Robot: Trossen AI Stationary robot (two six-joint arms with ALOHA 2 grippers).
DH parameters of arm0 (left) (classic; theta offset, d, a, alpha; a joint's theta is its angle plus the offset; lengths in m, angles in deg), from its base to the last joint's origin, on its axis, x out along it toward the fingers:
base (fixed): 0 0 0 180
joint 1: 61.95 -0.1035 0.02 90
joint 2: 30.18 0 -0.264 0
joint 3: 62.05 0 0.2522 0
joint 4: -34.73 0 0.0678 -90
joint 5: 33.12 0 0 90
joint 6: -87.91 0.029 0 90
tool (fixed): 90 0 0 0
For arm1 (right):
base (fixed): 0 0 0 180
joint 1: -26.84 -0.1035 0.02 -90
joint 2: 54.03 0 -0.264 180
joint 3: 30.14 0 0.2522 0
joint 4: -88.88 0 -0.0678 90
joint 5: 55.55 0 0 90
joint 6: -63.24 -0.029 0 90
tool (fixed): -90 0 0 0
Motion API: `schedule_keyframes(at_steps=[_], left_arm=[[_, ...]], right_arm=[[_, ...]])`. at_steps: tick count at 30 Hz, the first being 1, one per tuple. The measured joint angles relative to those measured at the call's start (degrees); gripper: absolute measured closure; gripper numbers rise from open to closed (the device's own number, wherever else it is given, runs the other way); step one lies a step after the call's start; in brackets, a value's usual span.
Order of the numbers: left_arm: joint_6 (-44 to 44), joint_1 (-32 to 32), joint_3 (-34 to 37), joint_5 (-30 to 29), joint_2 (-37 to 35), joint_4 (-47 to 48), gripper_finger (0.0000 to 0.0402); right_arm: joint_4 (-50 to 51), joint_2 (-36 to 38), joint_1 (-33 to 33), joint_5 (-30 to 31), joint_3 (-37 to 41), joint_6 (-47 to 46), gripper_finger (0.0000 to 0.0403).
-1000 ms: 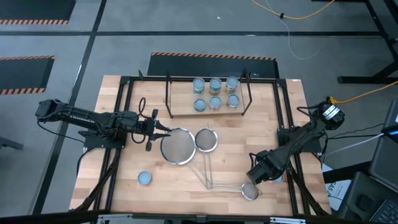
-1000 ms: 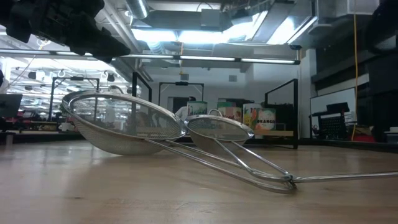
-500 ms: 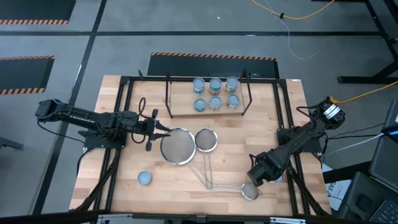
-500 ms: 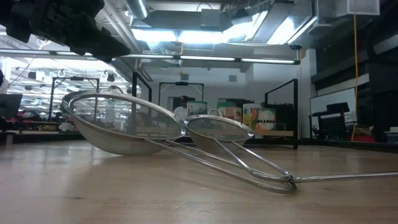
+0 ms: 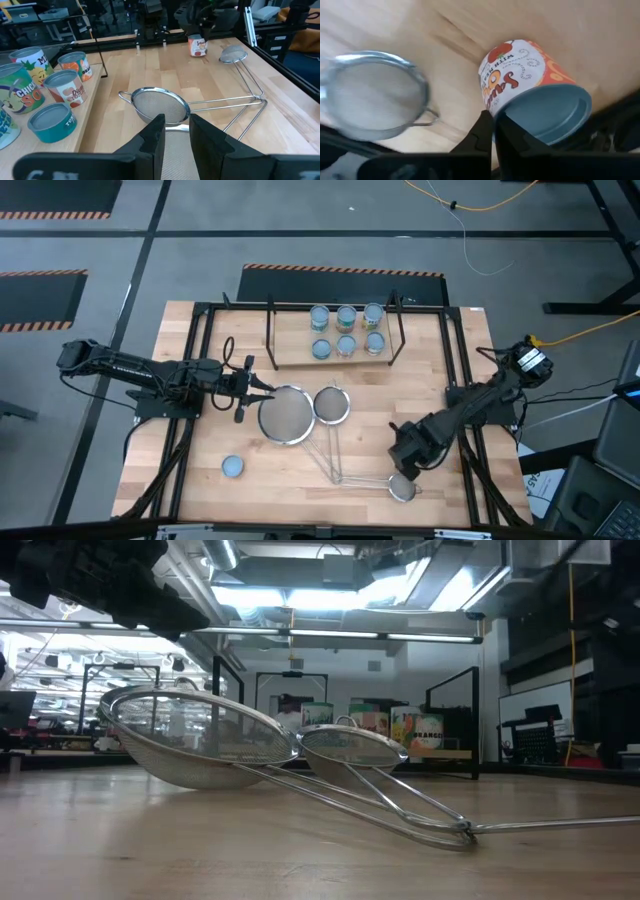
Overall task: Pick and place cans onto a shelf
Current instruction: Put the canned meatballs on the shelf
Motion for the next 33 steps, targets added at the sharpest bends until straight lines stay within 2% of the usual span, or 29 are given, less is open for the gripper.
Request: schedule_keyframes(at_steps=[16, 23, 27, 33], left_arm=[[-0.02, 0.00, 0.00, 0.00, 0.00, -0.03, 0.0320], [-0.07, 0.00, 0.00, 0.00, -0.01, -0.13, 0.0320], [-0.09, -0.01, 0.01, 0.00, 0.01, -0.55, 0.0320], [-0.11, -0.02, 0.00, -0.01, 0.00, -0.60, 0.0320]], right_arm=[[-1.43, -0.51, 16.30, 14.25, -7.64, 43.92, 0.0394], [-4.81, -5.19, 19.68, 15.19, -7.90, 65.52, 0.0393], [-3.87, -7.62, 19.63, 15.25, -8.17, 73.13, 0.0393], [-2.42, -7.87, 19.56, 20.80, -7.90, 78.96, 0.0393]])
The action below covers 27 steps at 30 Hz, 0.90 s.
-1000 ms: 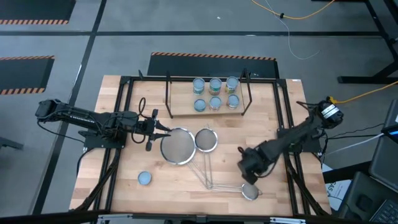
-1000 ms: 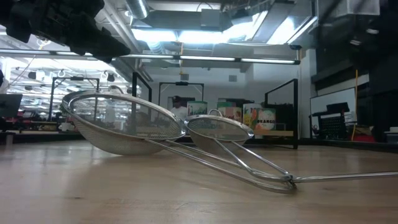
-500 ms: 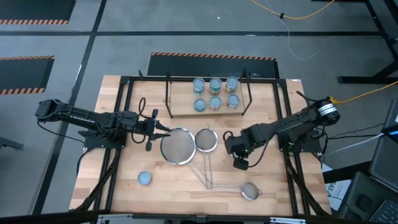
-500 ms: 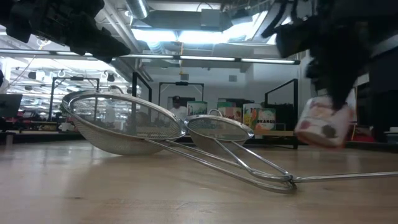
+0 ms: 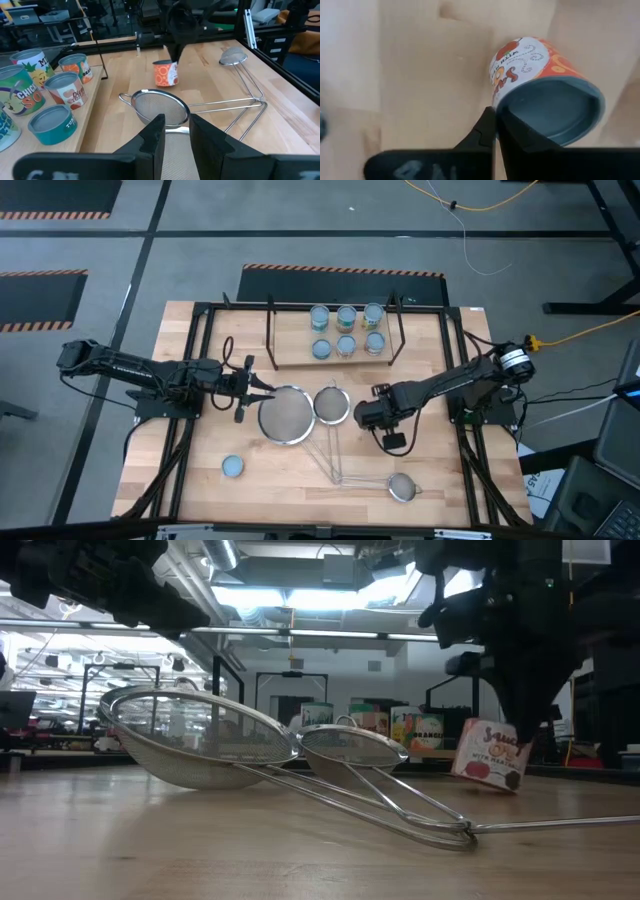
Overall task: Pick and place cans onto a shelf
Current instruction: Put the canned meatballs on the shelf
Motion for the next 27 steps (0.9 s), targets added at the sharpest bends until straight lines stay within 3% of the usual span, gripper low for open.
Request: schedule_keyframes(at_steps=[10, 20, 27], left_arm=[[-0.02, 0.00, 0.00, -0.02, -0.01, -0.02, 0.0320], [0.04, 0.02, 0.00, -0.02, 0.00, 0.00, 0.0320], [0.02, 0.02, 0.00, -0.02, 0.01, 0.00, 0.0320]], right_arm=[[2.49, -0.11, 0.17, 3.98, 0.10, 7.17, 0.0390], [2.51, -0.79, 0.20, 2.63, 0.61, 7.10, 0.0335], [2.28, -0.49, 0.18, 2.79, 0.43, 7.17, 0.0323]])
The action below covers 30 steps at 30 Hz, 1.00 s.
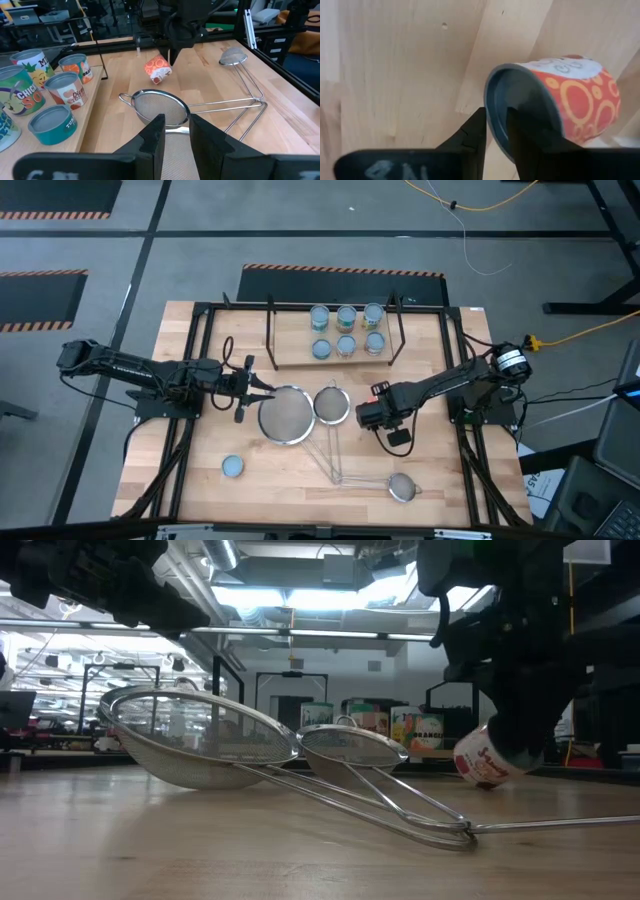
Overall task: Pick and place cans onto a shelf
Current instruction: Put the canned meatballs on the shelf
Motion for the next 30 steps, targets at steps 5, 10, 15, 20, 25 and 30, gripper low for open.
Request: schedule_keyframes(at_steps=[5, 10, 15, 20, 25, 30], left_arm=[[0.00, -0.02, 0.00, 0.00, -0.02, -0.04, 0.0320], [-0.02, -0.02, 0.00, 0.00, -0.01, -0.39, 0.0320], [-0.02, 0.00, 0.00, 0.00, -0.01, -0.39, 0.0320], [-0.02, -0.02, 0.00, 0.00, -0.01, -0.39, 0.0320], [-0.04, 0.00, 0.00, 0.00, -0.02, -0.39, 0.0320], [-0.04, 0.00, 0.00, 0.00, 0.00, -0.42, 0.0320]], right_arm=[[0.02, 0.03, 0.00, 0.19, -0.05, -0.31, 0.0323], [0.06, 0.03, 0.00, 0.32, -0.07, -0.22, 0.0323], [0.07, 0.10, 0.00, 0.83, -0.10, -0.24, 0.0322], [0.51, 0.12, 0.00, 2.26, -0.18, -2.65, 0.0322], [3.34, 0.14, -0.01, 0.50, -0.18, -4.76, 0.0322], [6.94, 0.18, -0.03, -4.25, -0.20, -9.07, 0.0322]])
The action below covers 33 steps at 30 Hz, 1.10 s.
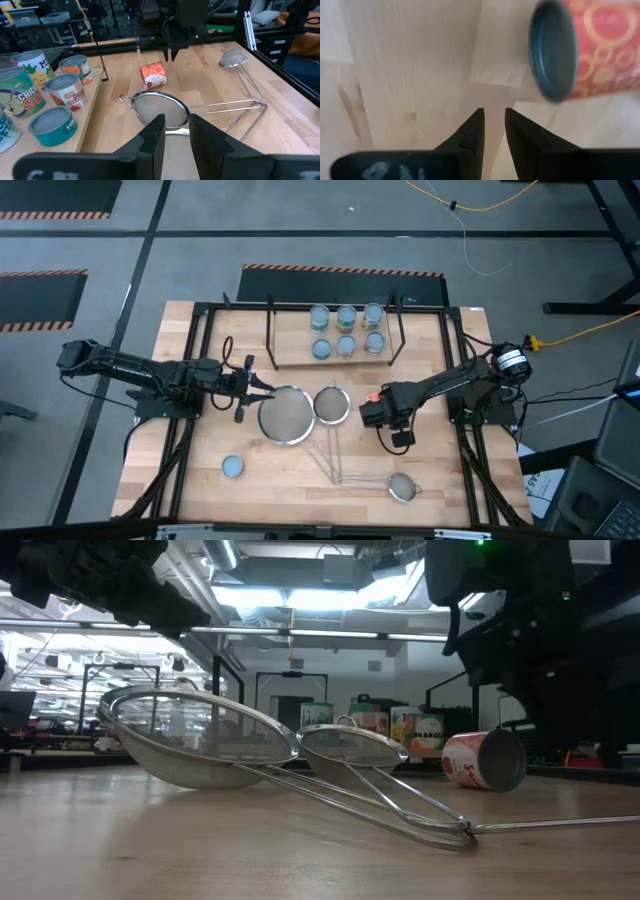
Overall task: Pick and place cans onto a shelf
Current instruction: Put the canned meatballs on the shelf
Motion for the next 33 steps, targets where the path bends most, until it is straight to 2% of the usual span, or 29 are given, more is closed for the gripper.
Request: schedule_keyframes(at_steps=[7, 12, 14, 18, 25, 33], left_arm=[[0.00, 0.00, 0.00, 0.00, 0.00, -0.02, 0.0320], [0.00, -0.01, 0.00, 0.00, -0.01, -0.04, 0.0320], [0.04, 0.00, 0.00, 0.00, -0.01, -0.04, 0.0320], [0.04, 0.00, 0.01, 0.00, -0.01, -0.06, 0.0320], [0.07, -0.02, 0.00, 0.00, 0.00, -0.07, 0.0320], [0.09, 0.00, 0.00, 0.00, -0.01, -0.07, 0.0320]], right_arm=[[1.41, 0.00, 0.02, 0.17, 0.00, -7.10, 0.0322], [1.41, 0.02, 0.20, 6.22, 0.00, -15.11, 0.0322], [1.39, 0.02, 0.76, 6.44, 0.00, -18.24, 0.0319], [0.98, 0.04, 2.46, 6.08, 0.55, -23.45, 0.0294], [-0.76, 0.04, 4.22, 2.16, 1.44, -24.37, 0.0235], [-3.77, 0.04, 4.40, 3.58, 1.44, -28.51, 0.0226]])
